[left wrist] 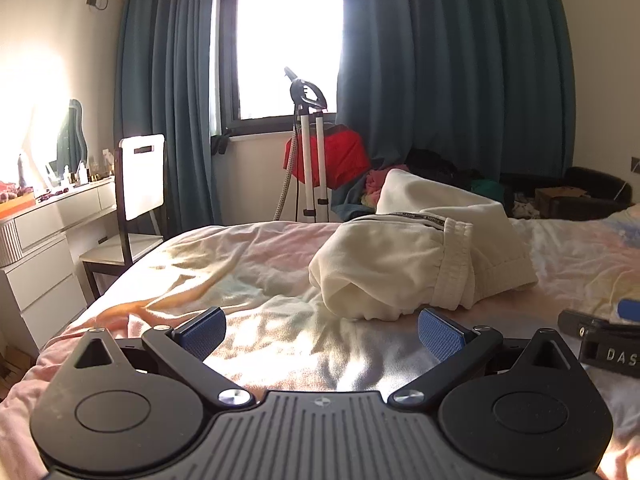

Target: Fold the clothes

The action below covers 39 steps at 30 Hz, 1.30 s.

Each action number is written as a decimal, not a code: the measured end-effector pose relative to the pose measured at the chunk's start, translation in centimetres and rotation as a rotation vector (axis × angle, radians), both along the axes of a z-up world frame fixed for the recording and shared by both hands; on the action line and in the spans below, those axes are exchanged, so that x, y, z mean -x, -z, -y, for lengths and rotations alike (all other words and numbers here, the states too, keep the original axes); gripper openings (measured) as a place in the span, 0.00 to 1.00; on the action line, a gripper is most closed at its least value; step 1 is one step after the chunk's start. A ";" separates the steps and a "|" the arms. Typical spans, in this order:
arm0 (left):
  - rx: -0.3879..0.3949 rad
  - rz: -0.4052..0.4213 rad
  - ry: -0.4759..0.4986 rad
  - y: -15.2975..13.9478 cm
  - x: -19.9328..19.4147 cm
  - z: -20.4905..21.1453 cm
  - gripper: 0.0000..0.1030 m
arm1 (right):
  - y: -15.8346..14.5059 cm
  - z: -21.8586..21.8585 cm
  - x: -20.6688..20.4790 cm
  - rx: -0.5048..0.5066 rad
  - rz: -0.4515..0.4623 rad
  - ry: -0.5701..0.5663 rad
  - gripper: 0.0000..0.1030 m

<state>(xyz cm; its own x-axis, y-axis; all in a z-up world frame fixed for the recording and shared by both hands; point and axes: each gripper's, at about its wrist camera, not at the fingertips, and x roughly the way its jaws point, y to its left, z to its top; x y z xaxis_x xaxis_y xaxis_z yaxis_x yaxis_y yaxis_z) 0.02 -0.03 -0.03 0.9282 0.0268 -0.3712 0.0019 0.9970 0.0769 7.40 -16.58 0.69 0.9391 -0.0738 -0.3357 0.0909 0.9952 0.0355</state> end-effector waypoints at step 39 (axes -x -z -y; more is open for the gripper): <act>0.042 0.063 0.016 -1.5 2.7 -0.3 1.00 | -3.6 -1.6 1.8 -0.039 0.017 -0.017 0.83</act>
